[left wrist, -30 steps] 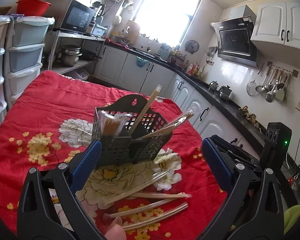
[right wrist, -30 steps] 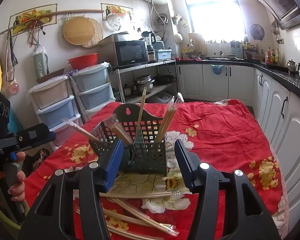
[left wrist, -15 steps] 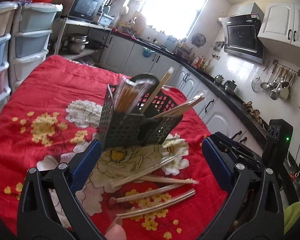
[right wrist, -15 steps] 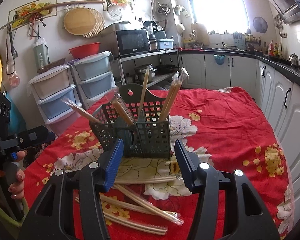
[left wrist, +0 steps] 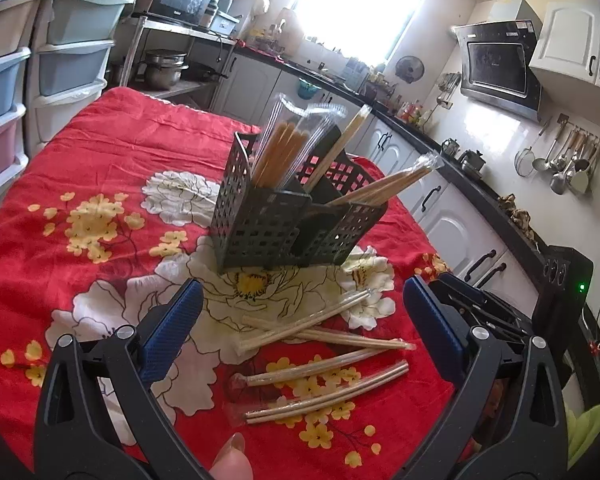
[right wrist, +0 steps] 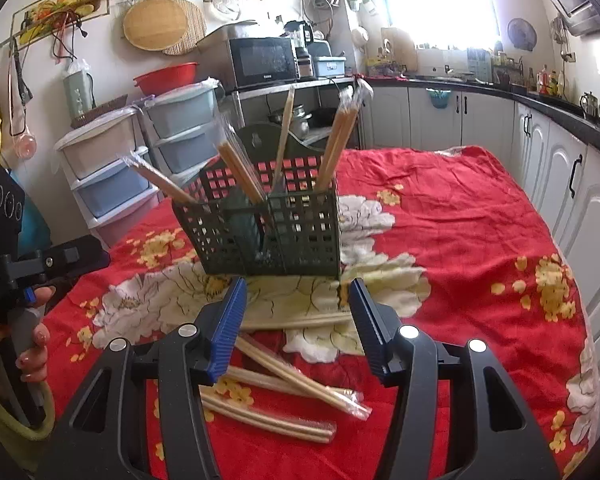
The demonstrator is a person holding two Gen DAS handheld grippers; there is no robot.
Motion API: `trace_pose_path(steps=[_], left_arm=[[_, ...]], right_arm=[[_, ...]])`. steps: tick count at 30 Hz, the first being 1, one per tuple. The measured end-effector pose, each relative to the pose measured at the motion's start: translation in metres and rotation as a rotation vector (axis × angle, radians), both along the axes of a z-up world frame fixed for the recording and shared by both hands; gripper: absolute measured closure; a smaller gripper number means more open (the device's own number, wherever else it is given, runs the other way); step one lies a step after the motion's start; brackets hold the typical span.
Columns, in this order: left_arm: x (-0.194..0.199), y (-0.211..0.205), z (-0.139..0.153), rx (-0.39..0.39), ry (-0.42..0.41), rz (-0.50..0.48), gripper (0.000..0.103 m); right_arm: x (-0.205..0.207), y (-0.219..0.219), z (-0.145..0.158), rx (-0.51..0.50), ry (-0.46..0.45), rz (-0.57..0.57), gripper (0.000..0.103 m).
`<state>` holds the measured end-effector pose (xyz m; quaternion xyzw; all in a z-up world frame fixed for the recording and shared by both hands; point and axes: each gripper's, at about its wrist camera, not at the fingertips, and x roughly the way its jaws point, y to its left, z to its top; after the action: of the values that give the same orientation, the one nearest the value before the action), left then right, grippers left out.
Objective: Organize utensils
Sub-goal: 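Move both open tools back from the caddy toward the chopstick pile, then close the right tool on a wrapped chopstick while the left tool grasps another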
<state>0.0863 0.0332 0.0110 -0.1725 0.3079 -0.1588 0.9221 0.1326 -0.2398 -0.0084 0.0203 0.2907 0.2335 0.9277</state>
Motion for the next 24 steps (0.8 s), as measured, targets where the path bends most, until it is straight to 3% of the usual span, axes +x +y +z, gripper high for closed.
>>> trace_pose_path(steps=[19, 24], left_arm=[[0.007, 0.001, -0.045, 0.003, 0.121, -0.009, 0.011], [0.009, 0.003, -0.054, -0.007, 0.147, -0.016, 0.016]], right_arm=[[-0.01, -0.012, -0.046, -0.055, 0.116, -0.016, 0.052], [-0.011, -0.016, -0.054, -0.057, 0.145, -0.025, 0.052]])
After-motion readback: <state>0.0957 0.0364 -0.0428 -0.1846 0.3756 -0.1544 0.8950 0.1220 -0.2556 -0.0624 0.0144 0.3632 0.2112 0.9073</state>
